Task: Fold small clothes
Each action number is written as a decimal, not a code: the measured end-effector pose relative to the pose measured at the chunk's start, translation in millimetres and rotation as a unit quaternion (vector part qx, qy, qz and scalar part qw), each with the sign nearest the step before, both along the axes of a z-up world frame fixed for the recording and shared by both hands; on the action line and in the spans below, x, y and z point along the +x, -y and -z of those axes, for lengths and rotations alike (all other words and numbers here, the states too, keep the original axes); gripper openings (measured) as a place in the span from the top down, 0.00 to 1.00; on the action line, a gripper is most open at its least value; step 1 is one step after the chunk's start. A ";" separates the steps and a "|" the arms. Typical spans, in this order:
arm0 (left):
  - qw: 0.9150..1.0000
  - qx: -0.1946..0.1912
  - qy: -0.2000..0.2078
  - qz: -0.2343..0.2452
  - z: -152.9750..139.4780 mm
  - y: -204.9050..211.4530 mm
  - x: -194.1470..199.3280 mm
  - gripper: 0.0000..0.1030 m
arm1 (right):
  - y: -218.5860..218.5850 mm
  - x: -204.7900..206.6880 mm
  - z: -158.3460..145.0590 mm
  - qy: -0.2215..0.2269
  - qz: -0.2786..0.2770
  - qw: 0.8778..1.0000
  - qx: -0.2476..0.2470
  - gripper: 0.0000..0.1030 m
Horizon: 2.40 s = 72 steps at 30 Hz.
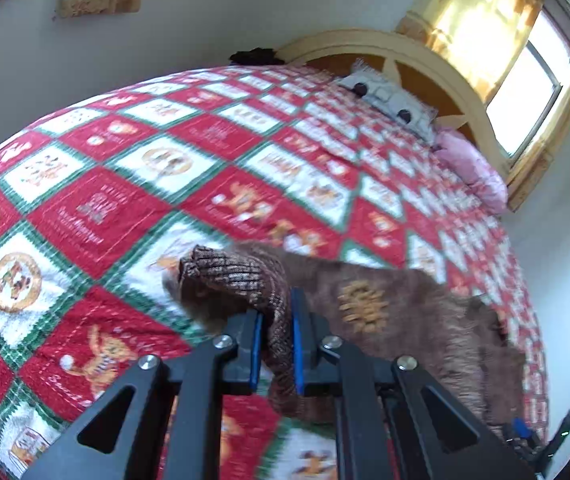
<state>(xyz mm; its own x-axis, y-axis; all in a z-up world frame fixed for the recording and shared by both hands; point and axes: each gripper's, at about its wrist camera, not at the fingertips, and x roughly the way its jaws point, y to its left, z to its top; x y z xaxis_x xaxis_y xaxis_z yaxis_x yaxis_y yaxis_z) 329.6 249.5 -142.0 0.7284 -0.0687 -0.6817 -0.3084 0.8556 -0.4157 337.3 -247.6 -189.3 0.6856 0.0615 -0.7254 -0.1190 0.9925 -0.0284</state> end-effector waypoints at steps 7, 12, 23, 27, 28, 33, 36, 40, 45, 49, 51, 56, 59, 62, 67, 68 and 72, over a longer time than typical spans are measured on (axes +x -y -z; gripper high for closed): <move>0.997 -0.027 0.042 0.057 -41.0 44.4 11.0 0.88 | 0.5 0.4 -2.2 0.002 0.000 1.000 0.004 0.25; 0.994 -0.028 0.057 0.088 -60.6 79.9 18.0 0.88 | 3.3 0.8 -2.8 0.005 -0.001 1.000 0.014 0.25; 0.985 -0.035 0.069 0.154 -81.9 158.9 35.0 0.88 | 10.5 -1.6 -3.3 0.013 -0.003 0.999 0.042 0.25; 0.981 -0.045 0.062 0.178 -76.6 194.5 42.9 0.88 | 13.8 -2.8 -4.0 0.018 -0.003 0.998 0.054 0.25; 0.980 -0.046 0.061 0.184 -75.5 202.5 43.9 0.88 | 14.3 -3.1 -3.9 0.018 -0.004 0.998 0.056 0.25; 0.975 -0.045 0.047 0.210 -60.3 247.5 52.9 0.88 | 16.7 -3.1 -4.0 0.021 -0.004 0.998 0.065 0.25; 0.974 -0.030 0.036 0.221 -43.7 272.8 55.0 0.88 | 18.8 -3.8 -4.0 0.022 -0.005 0.997 0.071 0.25; 0.967 -0.009 0.013 0.254 -18.2 306.9 53.1 0.83 | 22.6 -4.0 -4.4 0.023 -0.006 0.996 0.085 0.25; 0.955 0.036 -0.008 0.294 -13.1 324.3 41.9 0.74 | 26.4 -3.7 -4.0 0.024 -0.007 0.995 0.097 0.25; 0.955 0.091 0.040 0.281 -27.9 295.3 13.3 0.25 | 27.0 -3.5 -4.0 0.024 -0.007 0.995 0.098 0.25; 0.956 0.154 0.047 0.243 -24.9 274.3 5.7 0.21 | 27.1 -3.6 -4.1 0.024 -0.007 0.995 0.099 0.25; 0.945 0.301 -0.033 0.124 16.7 212.7 12.8 0.22 | 27.6 -4.6 -4.2 0.024 -0.008 0.994 0.103 0.25; 0.956 0.254 -0.074 0.126 39.0 189.8 13.3 0.21 | 26.3 -3.5 -4.2 0.023 -0.007 0.995 0.100 0.25; 0.962 0.236 -0.070 0.120 41.4 183.6 12.3 0.13 | 23.6 -5.5 -6.6 0.028 -0.003 0.996 0.089 0.25; 0.966 0.221 -0.067 0.116 45.8 178.3 9.4 0.09 | 16.9 -12.3 -40.0 0.048 0.012 0.994 0.097 0.25; 0.968 0.212 -0.067 0.116 47.8 176.8 9.9 0.08 | 7.9 -13.3 -50.2 0.055 0.002 0.994 0.098 0.25; 0.976 0.171 -0.066 0.115 50.0 165.4 10.2 0.06 | -55.6 6.9 -63.3 0.014 -0.073 0.996 0.045 0.25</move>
